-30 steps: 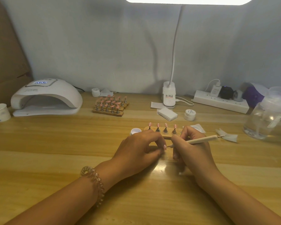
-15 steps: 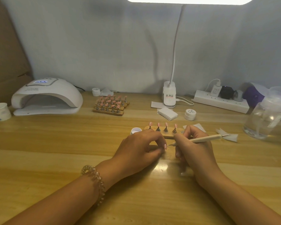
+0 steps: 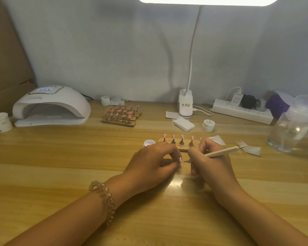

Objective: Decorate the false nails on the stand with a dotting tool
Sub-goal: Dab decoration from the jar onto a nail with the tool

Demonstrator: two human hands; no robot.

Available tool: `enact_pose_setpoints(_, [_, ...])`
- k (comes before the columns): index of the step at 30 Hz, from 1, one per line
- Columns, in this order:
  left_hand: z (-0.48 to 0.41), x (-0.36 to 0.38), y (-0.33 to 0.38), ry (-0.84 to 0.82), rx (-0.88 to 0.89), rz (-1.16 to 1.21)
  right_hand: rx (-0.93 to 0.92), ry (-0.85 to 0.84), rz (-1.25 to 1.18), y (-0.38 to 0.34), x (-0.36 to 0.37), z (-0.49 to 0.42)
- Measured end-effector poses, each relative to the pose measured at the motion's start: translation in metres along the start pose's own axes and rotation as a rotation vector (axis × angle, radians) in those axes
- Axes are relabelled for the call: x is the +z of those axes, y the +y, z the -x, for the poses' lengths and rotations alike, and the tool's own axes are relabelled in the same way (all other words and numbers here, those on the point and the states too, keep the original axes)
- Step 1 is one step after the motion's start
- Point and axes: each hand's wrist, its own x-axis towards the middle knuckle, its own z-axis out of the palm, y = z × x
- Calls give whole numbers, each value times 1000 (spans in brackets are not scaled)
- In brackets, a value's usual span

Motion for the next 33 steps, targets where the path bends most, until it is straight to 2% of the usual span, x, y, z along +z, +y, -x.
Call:
enact_pose_setpoints(13, [-1,0,0,-2,-12,4,0,5,-13,1,0,-1])
enact_pose_setpoints(23, [0,2,-1,65,-54,-71,35,71,-137,-3,-1,-1])
enact_pose_setpoints(33, [-1,2,1,75,-64,-81,40,15,-110,-2,-1,-1])
